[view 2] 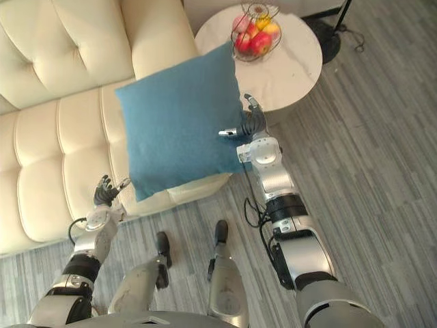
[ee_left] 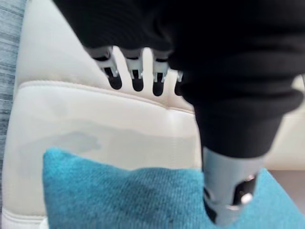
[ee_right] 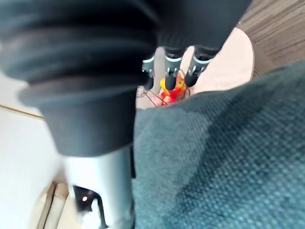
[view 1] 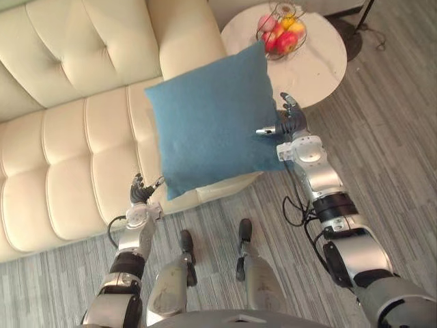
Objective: Pick up cushions and gather them together orderly.
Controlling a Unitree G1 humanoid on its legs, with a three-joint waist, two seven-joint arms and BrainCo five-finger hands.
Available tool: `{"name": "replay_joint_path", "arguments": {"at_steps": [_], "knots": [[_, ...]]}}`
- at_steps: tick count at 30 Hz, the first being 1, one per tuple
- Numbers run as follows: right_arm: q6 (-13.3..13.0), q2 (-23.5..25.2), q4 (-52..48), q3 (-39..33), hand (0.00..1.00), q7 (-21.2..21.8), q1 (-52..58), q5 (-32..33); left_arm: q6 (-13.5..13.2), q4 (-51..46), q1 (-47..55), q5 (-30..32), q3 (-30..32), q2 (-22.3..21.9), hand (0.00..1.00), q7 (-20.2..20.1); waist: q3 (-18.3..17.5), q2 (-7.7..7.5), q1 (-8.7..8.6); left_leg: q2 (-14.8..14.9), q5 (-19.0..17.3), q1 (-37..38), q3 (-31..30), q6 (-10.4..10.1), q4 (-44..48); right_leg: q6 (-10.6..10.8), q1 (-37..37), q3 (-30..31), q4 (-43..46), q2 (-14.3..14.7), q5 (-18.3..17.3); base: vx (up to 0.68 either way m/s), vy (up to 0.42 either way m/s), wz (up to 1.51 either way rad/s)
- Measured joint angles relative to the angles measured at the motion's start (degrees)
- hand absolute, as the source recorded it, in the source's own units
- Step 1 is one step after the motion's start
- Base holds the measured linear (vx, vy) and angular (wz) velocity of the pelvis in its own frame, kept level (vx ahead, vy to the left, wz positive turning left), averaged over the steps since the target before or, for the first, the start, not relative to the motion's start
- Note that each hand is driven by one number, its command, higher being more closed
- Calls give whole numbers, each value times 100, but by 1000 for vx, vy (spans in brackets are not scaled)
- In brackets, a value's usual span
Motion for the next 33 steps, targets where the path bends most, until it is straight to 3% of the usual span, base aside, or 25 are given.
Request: {"name": "replay_joint_path", "arguments": {"at_steps": [8, 9, 11, 12, 22, 29, 33], "knots": [[-10, 99, 473, 25, 0, -115, -543, 224, 54, 374, -976, 1, -479, 1, 0, 118, 360, 67, -52, -33, 248, -272, -54, 11, -133, -31, -387, -36, 199, -40, 10, -33, -6, 5], [-9, 165, 604, 49, 100, -124, -548, 238, 85, 410, -1056, 1, -540, 3, 0, 121, 365, 67, -61, -28, 268, -271, -49, 4, -156, -33, -401, -37, 201, -35, 11, 0, 0, 0], [-12, 184, 636, 145, 100, -127, -548, 371, 96, 419, -1119, -1, -616, 4, 0, 124, 365, 67, -77, -30, 301, -267, -43, -1, -216, -34, -435, -28, 211, -32, 11, 0, 0, 0], [-16, 185, 636, 224, 100, -129, -557, 421, 108, 439, -1194, -2, -655, 4, 100, 124, 366, 66, -93, -35, 348, -266, -41, -4, -302, -34, -482, -26, 227, -32, 11, 0, 0, 0], [-48, 168, 796, 706, 100, -103, -767, 444, 149, 538, -1638, -5, -923, 128, 100, 125, 488, 60, -136, 1, 511, -167, 14, -42, -581, -52, -582, 17, 306, 17, -3, 13, -9, -2], [-193, 150, 766, 902, 100, -102, -772, 886, 218, 531, -1833, -2, -1001, 451, 100, 154, 506, 30, -199, 32, 569, -10, 141, -70, -732, -56, -551, 116, 293, 42, 4, 53, -14, -9], [-254, 154, 640, 904, 100, -103, -697, 1063, 221, 457, -1961, -2, -1018, 600, 100, 154, 576, -62, -210, 59, 561, 117, 145, -83, -731, -61, -400, 105, 254, 72, 8, 47, -16, 0]]}}
